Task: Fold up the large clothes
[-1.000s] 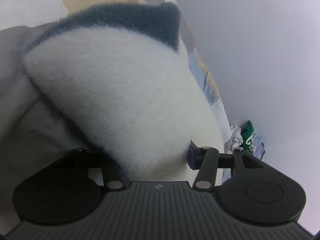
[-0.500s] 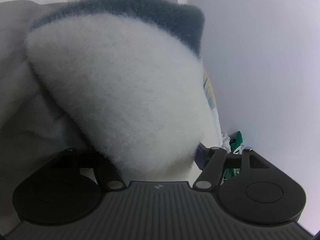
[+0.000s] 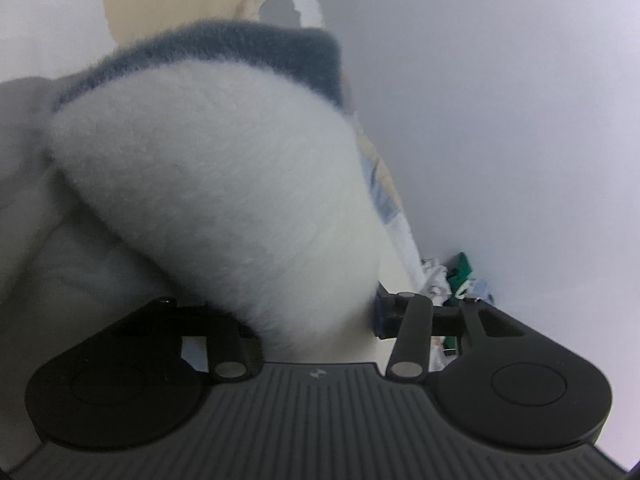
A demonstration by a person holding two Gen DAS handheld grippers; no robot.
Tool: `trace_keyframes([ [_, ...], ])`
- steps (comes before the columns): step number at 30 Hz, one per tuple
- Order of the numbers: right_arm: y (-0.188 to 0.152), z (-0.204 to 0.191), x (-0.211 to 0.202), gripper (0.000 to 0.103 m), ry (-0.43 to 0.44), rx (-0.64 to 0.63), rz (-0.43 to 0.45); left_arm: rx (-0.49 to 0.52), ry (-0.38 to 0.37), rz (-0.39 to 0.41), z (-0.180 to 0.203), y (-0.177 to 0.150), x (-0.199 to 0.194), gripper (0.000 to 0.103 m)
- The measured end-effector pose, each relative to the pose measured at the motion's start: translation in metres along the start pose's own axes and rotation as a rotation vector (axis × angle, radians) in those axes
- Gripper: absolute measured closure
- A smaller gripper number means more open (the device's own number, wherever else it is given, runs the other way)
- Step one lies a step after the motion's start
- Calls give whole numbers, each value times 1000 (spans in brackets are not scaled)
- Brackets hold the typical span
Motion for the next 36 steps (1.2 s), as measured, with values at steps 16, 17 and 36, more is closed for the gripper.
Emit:
trace_keyframes([
  [16,29,-38,-95,43,182,-174,37,102,-119,51,59,-54,-65,50],
  [17,34,-39,-100,43,196,-179,40,105,-130,54,64,-58,-68,50],
  [36,150,-38,-199,56,220,-326,157,304,-115,78,159,-103,-25,54],
])
Point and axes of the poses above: each gripper's, at about its wrist camera, not at the fingertips, and x roughly the way its jaws point, z to its right, y to its top, the point moved 6 cm from there along x, roughly the way its jaws point, and after that the axes turned 6 degrees about -x, right-handed, at the moved point
